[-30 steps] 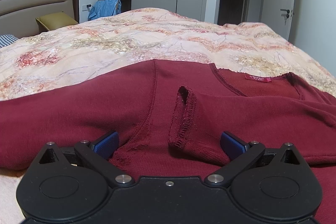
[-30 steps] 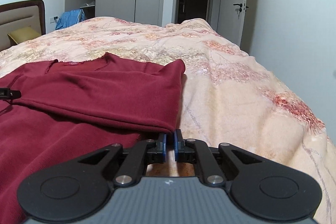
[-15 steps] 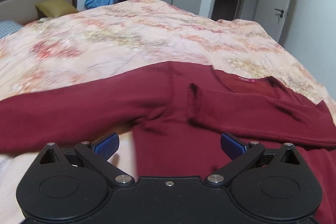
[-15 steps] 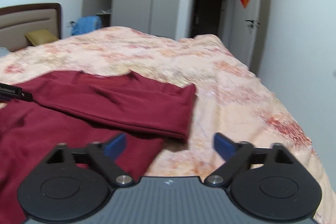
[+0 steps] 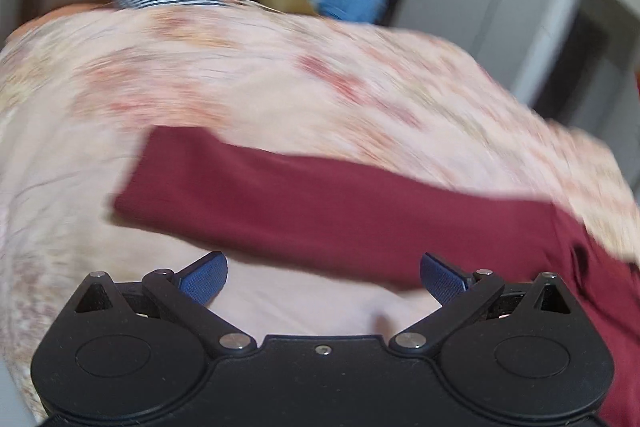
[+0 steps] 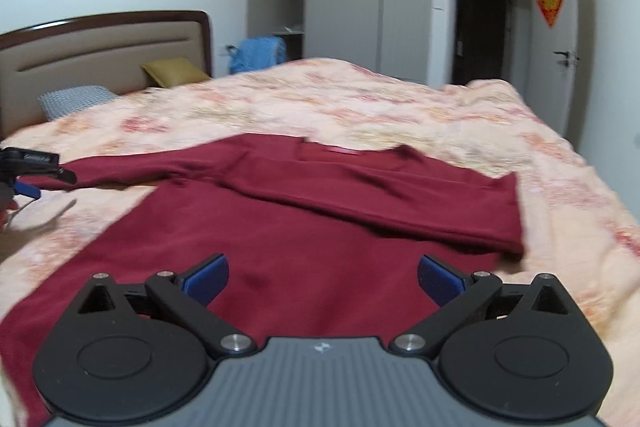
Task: Fold small clothes
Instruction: 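Grasp the cuff of the other sleeve with the left gripper, then lay the held sleeve across the shirt body and open the left gripper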
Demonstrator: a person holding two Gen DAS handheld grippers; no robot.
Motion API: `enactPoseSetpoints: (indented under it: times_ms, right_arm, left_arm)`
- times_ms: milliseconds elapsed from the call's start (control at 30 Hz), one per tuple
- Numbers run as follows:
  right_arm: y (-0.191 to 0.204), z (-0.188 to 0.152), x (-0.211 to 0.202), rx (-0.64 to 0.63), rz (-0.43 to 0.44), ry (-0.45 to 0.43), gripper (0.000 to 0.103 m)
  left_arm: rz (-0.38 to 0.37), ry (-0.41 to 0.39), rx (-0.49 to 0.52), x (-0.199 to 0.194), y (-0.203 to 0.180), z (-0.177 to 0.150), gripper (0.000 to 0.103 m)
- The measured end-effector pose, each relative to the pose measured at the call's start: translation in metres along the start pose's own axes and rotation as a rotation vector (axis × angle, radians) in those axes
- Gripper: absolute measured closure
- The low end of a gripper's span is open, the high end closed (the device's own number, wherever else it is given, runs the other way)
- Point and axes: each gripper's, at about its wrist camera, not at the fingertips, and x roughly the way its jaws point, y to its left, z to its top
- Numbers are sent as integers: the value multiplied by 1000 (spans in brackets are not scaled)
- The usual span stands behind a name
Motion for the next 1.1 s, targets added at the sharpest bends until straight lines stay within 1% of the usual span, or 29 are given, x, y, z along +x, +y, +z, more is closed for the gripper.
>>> enactPoseSetpoints:
  times_ms: [67, 133, 200, 300, 333, 367, 400, 433, 467, 533, 567, 600, 667, 733, 767, 900, 1000, 1100]
  right_arm:
    - [17, -8, -1, -29, 15, -29, 0]
    - [33, -16, -1, -71, 3, -53, 0]
    - [46, -23, 2, -109, -13, -54, 0]
    - [57, -35, 7, -152, -38, -31, 0]
    - [60, -38, 9, -164, -56, -27, 0]
    - [61, -42, 10, -171, -74, -21, 0]
    - [61, -45, 11, -172, -85, -15, 0]
    - [60, -47, 11, -166, -87, -10, 0]
    - [59, -48, 11, -155, -86, -8, 0]
    - [56, -48, 12, -138, -85, -7, 0]
    - [55, -49, 12, -131, -84, -5, 0]
    - [54, -49, 12, -126, -83, -3, 0]
    - [52, -49, 13, -123, -81, -1, 0]
    - [51, -49, 13, -122, -82, -1, 0]
    - [52, -48, 14, -122, -84, -3, 0]
    - [50, -46, 11, -115, -90, -15, 0]
    - [46, -42, 7, -93, -87, -31, 0]
    - [38, -36, 2, -63, -81, -50, 0]
  left_arm:
    - [13, -24, -81, 2, 20, 5, 1]
    - [36, -50, -156, 3, 35, 7, 1]
    - [43, -71, -195, 4, 42, 8, 1]
    - [66, -114, -230, 6, 44, 7, 2]
    - [83, -134, -245, 4, 44, 7, 9]
    - [112, -165, -263, 3, 43, 6, 21]
    - [138, -189, -277, 2, 42, 5, 26]
    - [157, -203, -290, 2, 42, 4, 37]
    - [174, -214, -301, 3, 42, 4, 55]
    - [209, -220, -321, 5, 44, 3, 73]
    - [215, -222, -332, 7, 45, 3, 80]
    - [214, -227, -345, 7, 47, 3, 81]
    - [205, -242, -361, 7, 48, 5, 92]
    - [198, -257, -354, 6, 45, 10, 97]
    - [193, -266, -343, 5, 42, 14, 97]
    - [152, -313, -253, 0, 16, 41, 99]
    - [89, -370, -143, -11, -22, 64, 99]
    - [1, -419, -28, -24, -76, 82, 99]
